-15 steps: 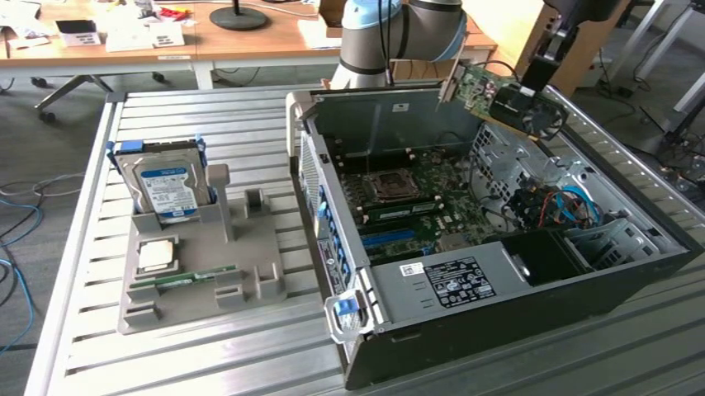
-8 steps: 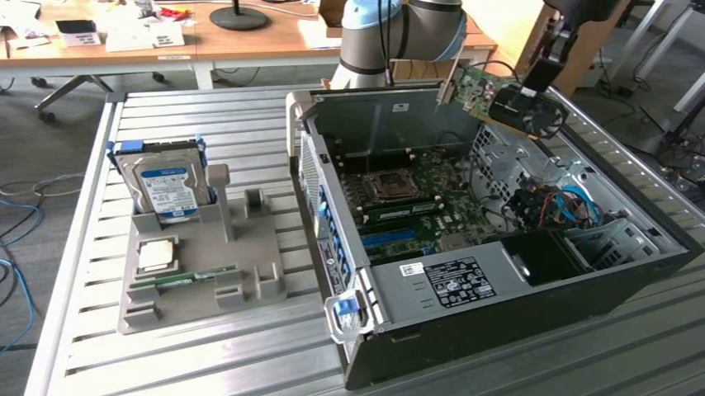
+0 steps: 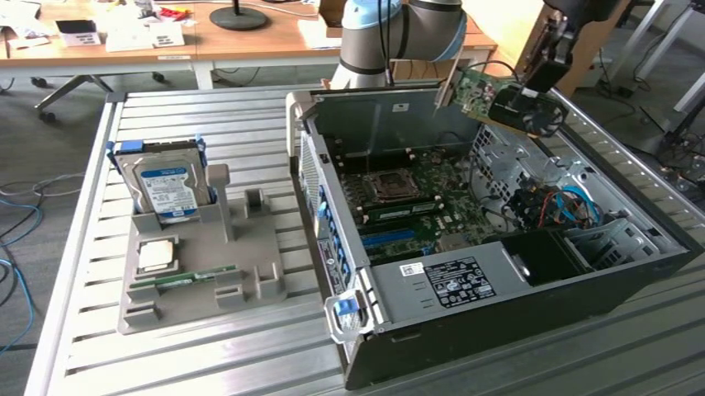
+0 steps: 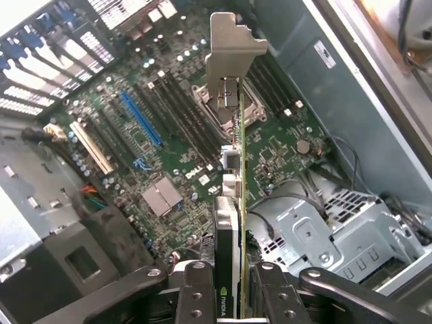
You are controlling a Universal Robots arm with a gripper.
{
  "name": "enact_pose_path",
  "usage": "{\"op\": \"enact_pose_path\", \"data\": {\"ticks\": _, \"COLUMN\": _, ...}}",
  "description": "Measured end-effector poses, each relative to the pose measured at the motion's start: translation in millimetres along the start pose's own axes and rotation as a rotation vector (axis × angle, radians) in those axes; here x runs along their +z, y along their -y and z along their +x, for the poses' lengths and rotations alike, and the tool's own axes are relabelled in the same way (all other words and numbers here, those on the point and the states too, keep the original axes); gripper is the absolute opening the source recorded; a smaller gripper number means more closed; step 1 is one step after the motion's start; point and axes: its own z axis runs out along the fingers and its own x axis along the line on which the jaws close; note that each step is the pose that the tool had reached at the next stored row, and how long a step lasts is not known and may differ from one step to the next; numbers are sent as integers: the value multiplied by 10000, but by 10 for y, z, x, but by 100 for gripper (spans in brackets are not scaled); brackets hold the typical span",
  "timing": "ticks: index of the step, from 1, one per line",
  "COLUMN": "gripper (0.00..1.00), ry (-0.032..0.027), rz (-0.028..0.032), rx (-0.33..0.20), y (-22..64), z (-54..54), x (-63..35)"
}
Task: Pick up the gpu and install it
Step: 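Insert the gpu into the slot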
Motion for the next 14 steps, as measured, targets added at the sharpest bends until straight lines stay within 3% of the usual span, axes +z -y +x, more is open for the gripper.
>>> {"op": "enact_pose_path", "data": {"ticks": 14, "gripper": 27, "ry": -77, "rz": -41, "rx": -1784, "y": 0, "z": 0, "x": 1}}
